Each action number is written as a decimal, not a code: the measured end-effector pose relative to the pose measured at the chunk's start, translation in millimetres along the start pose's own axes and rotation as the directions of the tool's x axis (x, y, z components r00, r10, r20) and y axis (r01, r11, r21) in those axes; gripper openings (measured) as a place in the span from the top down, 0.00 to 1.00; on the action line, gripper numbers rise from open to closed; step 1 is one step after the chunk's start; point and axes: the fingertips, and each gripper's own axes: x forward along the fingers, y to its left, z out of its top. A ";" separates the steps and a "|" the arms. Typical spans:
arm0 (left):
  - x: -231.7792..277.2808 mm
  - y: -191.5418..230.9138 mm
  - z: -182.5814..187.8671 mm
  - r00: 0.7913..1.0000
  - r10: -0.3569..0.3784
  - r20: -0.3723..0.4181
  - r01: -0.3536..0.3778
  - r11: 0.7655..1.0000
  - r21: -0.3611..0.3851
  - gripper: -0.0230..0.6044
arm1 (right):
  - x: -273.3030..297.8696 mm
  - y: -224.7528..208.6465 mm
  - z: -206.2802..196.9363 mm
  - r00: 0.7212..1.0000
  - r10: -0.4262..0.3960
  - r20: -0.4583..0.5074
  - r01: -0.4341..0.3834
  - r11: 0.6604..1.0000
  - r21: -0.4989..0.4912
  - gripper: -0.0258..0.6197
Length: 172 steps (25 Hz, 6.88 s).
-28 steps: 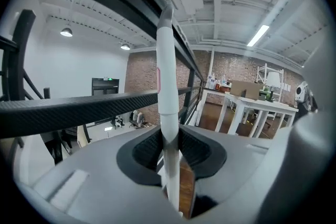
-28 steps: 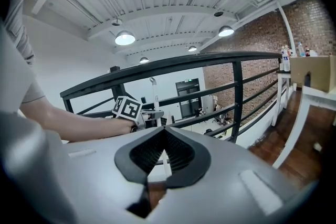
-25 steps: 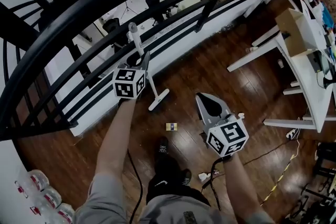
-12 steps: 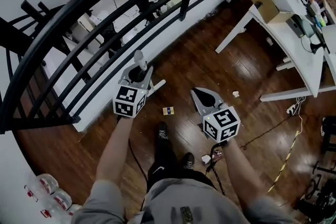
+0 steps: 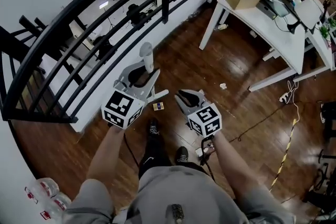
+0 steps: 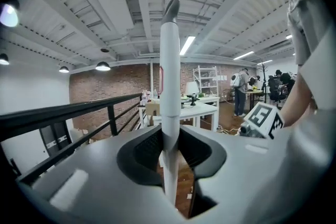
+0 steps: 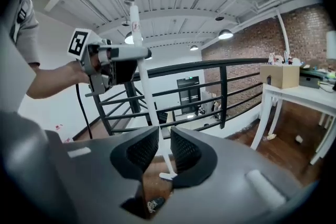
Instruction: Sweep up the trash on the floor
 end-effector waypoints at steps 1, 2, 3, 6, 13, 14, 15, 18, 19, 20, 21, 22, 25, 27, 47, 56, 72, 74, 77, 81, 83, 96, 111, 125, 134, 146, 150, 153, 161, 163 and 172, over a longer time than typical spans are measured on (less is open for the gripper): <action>-0.3 -20.7 12.1 0.999 -0.034 0.008 0.034 0.999 0.003 0.82 | -9.4 6.0 -7.8 1.000 0.020 -0.005 -0.020 1.000 0.017 0.84; -1.2 -40.3 22.3 0.998 -0.067 0.014 0.067 0.998 0.003 0.82 | -17.7 11.9 -15.3 0.999 0.036 -0.010 -0.035 0.999 0.028 0.81; -2.3 -58.7 31.2 0.995 -0.097 0.018 0.097 0.995 0.002 0.82 | -24.4 16.6 -22.1 0.999 0.046 -0.016 -0.046 0.998 0.031 0.79; 0.2 -111.4 54.4 0.983 -0.184 0.030 0.183 0.983 0.004 0.82 | -39.9 20.2 -37.7 0.998 0.051 -0.026 -0.050 0.998 0.024 0.70; 27.3 -236.3 84.8 0.927 -0.370 0.065 0.372 0.928 -0.027 0.82 | -116.7 -7.7 -90.1 0.998 -0.061 -0.030 0.063 0.995 0.082 0.66; 28.4 -251.5 89.2 0.916 -0.393 0.075 0.396 0.917 -0.034 0.82 | -129.2 -12.1 -98.9 0.996 -0.078 -0.035 0.081 0.992 0.092 0.66; 28.9 -266.6 93.7 0.906 -0.416 0.082 0.420 0.907 -0.036 0.82 | -141.5 -16.3 -106.9 0.995 -0.097 -0.036 0.101 0.990 0.102 0.66; 31.5 -312.0 105.3 0.873 -0.478 0.095 0.482 0.876 -0.024 0.82 | -180.8 -27.6 -125.5 0.987 -0.160 -0.019 0.161 0.981 0.111 0.77; 32.9 -326.0 108.1 0.863 -0.495 0.097 0.499 0.866 -0.017 0.82 | -194.3 -31.3 -130.1 0.983 -0.182 -0.014 0.183 0.978 0.104 0.79; 34.1 -338.5 110.0 0.853 -0.512 0.100 0.515 0.857 -0.010 0.82 | -207.1 -34.5 -134.3 0.979 -0.204 -0.015 0.204 0.975 0.092 0.80; 34.4 -349.2 111.2 0.844 -0.527 0.105 0.530 0.848 -0.006 0.82 | -218.8 -36.2 -138.5 0.975 -0.221 -0.021 0.222 0.972 0.079 0.80; 33.7 -357.9 112.1 0.834 -0.541 0.112 0.545 0.839 -0.004 0.82 | -229.1 -36.0 -142.7 0.972 -0.233 -0.030 0.234 0.970 0.065 0.81; 30.8 -369.3 115.5 0.800 -0.580 0.151 0.588 0.809 -0.011 0.82 | -250.5 -33.7 -151.9 0.963 -0.261 -0.066 0.263 0.964 0.034 0.81; 34.5 -372.6 113.0 0.771 -0.610 0.180 0.624 0.781 -0.026 0.82 | -260.3 -37.2 -160.2 0.953 -0.286 -0.101 0.291 0.956 0.035 0.82; 36.3 -517.3 -64.7 0.785 -0.620 0.004 0.605 0.765 -0.221 0.82 | -329.8 24.1 -393.4 0.951 -0.257 -0.174 0.295 0.921 0.255 0.81; 58.6 -540.6 -180.6 0.835 -0.522 -0.172 0.470 0.841 -0.268 0.82 | -308.1 -1.7 -503.2 0.967 -0.168 -0.192 0.216 0.941 0.262 0.79; 168.9 -409.5 -209.2 0.883 -0.447 -0.147 0.403 0.880 -0.253 0.83 | -169.5 -120.5 -467.8 0.972 -0.167 -0.168 0.203 0.952 0.229 0.80; 181.6 -382.5 -204.8 0.891 -0.433 -0.138 0.391 0.885 -0.251 0.83 | -146.0 -137.4 -451.0 0.971 -0.166 -0.172 0.202 0.955 0.220 0.80; 197.2 -337.5 -199.7 0.908 -0.400 -0.125 0.362 0.899 -0.247 0.83 | -108.2 -160.5 -423.9 0.972 -0.157 -0.174 0.190 0.962 0.195 0.80; 210.4 -275.1 -195.4 0.933 -0.343 -0.108 0.309 0.918 -0.250 0.83 | -58.1 -187.2 -388.9 0.971 -0.149 -0.188 0.176 0.974 0.139 0.79; 212.6 -243.2 -196.0 0.945 -0.309 -0.103 0.276 0.928 -0.252 0.83 | -31.0 -197.9 -373.7 0.971 -0.142 -0.193 0.165 0.980 0.108 0.79; 215.8 -146.2 -165.1 0.970 -0.242 -0.018 0.227 0.929 -0.294 0.83 | 33.6 -208.5 -304.7 0.972 -0.104 -0.211 0.119 0.991 0.057 0.80; 134.9 -158.0 -107.4 0.996 -0.084 -0.035 0.073 0.970 -0.232 0.82 | 25.5 -75.5 -258.4 0.961 0.191 -0.198 -0.183 0.981 0.059 0.82; -80.6 25.6 -127.9 0.959 0.279 -0.044 -0.282 0.938 -0.200 0.81 | 225.6 113.9 -161.0 0.871 0.437 -0.225 -0.483 0.846 -0.226 0.82; -123.1 94.3 -190.3 0.928 0.370 -0.038 -0.366 0.889 -0.275 0.80 | 305.9 170.1 -194.5 0.832 0.490 -0.260 -0.540 0.823 -0.175 0.82; -26.6 56.9 -221.3 0.976 0.215 -0.042 -0.216 0.911 -0.350 0.81 | 264.6 41.0 -247.4 0.904 0.323 -0.280 -0.372 0.918 -0.140 0.82; 15.4 34.0 -211.6 0.988 0.154 -0.014 -0.149 0.924 -0.353 0.81 | 237.5 -5.9 -250.9 0.924 0.264 -0.277 -0.311 0.939 -0.145 0.82; 34.1 19.5 -202.1 0.993 0.121 0.009 -0.110 0.931 -0.348 0.81 | 220.0 -26.4 -250.0 0.934 0.230 -0.273 -0.278 0.949 -0.151 0.82; 26.2 37.8 -190.5 0.986 0.169 0.013 -0.152 0.914 -0.376 0.82 | 215.9 -24.1 -233.4 0.940 0.248 -0.236 -0.288 0.945 -0.153 0.82; 28.4 40.1 -193.7 0.987 0.159 0.001 -0.147 0.916 -0.373 0.82 | 221.7 -22.4 -236.3 0.936 0.252 -0.246 -0.292 0.946 -0.142 0.82; 52.4 30.9 -198.7 0.997 0.073 0.001 -0.069 0.940 -0.334 0.81 | 229.7 -40.0 -242.5 0.948 0.197 -0.252 -0.238 0.960 -0.147 0.82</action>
